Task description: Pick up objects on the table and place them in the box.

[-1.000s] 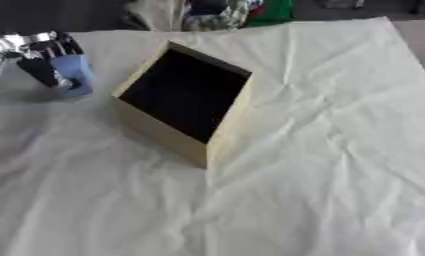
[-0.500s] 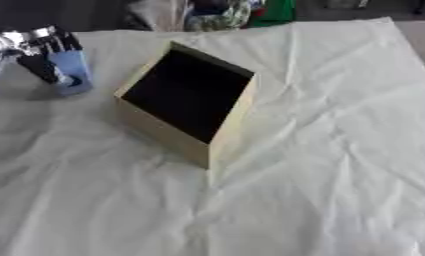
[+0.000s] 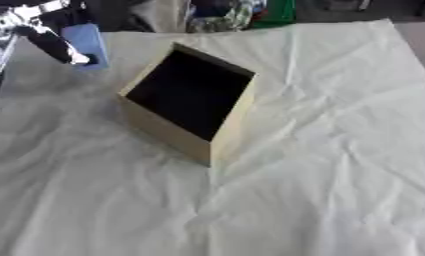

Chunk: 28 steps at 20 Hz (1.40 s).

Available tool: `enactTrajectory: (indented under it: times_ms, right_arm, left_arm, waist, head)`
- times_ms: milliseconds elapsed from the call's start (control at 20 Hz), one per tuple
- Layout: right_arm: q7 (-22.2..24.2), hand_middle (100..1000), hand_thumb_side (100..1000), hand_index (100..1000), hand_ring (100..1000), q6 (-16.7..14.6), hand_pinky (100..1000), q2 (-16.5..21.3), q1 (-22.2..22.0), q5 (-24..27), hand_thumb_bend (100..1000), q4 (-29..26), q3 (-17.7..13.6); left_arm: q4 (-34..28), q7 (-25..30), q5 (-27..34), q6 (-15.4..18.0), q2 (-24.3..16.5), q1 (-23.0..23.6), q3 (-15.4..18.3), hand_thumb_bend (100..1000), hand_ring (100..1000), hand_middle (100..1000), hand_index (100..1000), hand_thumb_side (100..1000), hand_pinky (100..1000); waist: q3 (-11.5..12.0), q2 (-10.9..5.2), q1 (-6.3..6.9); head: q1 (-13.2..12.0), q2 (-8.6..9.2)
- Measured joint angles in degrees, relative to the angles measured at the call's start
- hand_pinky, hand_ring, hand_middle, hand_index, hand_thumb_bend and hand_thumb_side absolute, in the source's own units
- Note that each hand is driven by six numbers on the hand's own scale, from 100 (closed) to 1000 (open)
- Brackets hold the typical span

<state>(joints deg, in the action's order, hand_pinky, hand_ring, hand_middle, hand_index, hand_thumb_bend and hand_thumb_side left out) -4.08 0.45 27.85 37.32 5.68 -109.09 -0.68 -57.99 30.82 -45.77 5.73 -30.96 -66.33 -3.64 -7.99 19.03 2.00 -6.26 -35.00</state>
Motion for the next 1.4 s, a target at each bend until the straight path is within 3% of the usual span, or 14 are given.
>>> enactTrajectory:
  times_ms: [450, 800, 850, 900, 1250, 1400]
  right_arm:
    - [-0.23, 629, 395, 792, 641, -0.18, 707, -0.95, 0.24, 0.00, 100, -0.69, 0.02]
    - [-1.08, 632, 387, 793, 644, -0.07, 708, -1.60, 1.07, 0.00, 100, -1.54, 0.02]
    - [-1.19, 632, 395, 793, 644, -0.07, 709, -1.75, 1.10, 0.00, 100, -1.73, 0.02]
    - [-1.30, 632, 388, 793, 644, -0.08, 709, -1.90, 1.24, 0.00, 100, -1.82, 0.02]
    - [-1.65, 632, 391, 793, 644, 0.15, 709, -2.07, 1.57, 0.00, 100, -2.41, 0.00]
    - [-1.81, 632, 394, 792, 643, 0.29, 709, -2.08, 1.79, 0.00, 100, -2.46, -0.01]
  left_arm:
    - [-7.40, 0.84, 4.34, -0.30, 5.20, -2.20, -2.88, 377, 510, 478, 743, 100, 509]
    - [-11.82, 0.43, 7.34, -1.73, 9.93, -2.32, -5.14, 397, 513, 490, 751, 100, 507]
    - [-11.91, 0.55, 7.64, -2.00, 10.46, -2.29, -5.43, 485, 517, 496, 754, 100, 511]
    - [-11.88, 0.68, 7.88, -2.28, 10.87, -2.23, -5.70, 428, 521, 502, 757, 100, 516]
    - [-6.99, 2.84, 10.04, -2.63, 11.79, -1.19, -6.67, 510, 555, 549, 784, 100, 552]
    - [-4.64, 4.50, 11.40, -1.70, 11.79, -1.03, -6.66, 552, 604, 609, 817, 100, 598]
  waist:
    - [-0.54, -1.26, 0.20]
    - [-1.45, -1.35, 0.44]
    - [-1.53, -1.35, 0.53]
    - [-1.59, -1.35, 0.67]
    - [-1.89, -1.35, 1.16]
    - [-1.91, -1.35, 1.37]
  head:
    - [0.06, -0.28]
    - [-0.05, -0.68]
    - [-0.04, -0.69]
    - [0.02, -0.70]
    - [1.23, -1.32]
    - [1.69, -1.75]
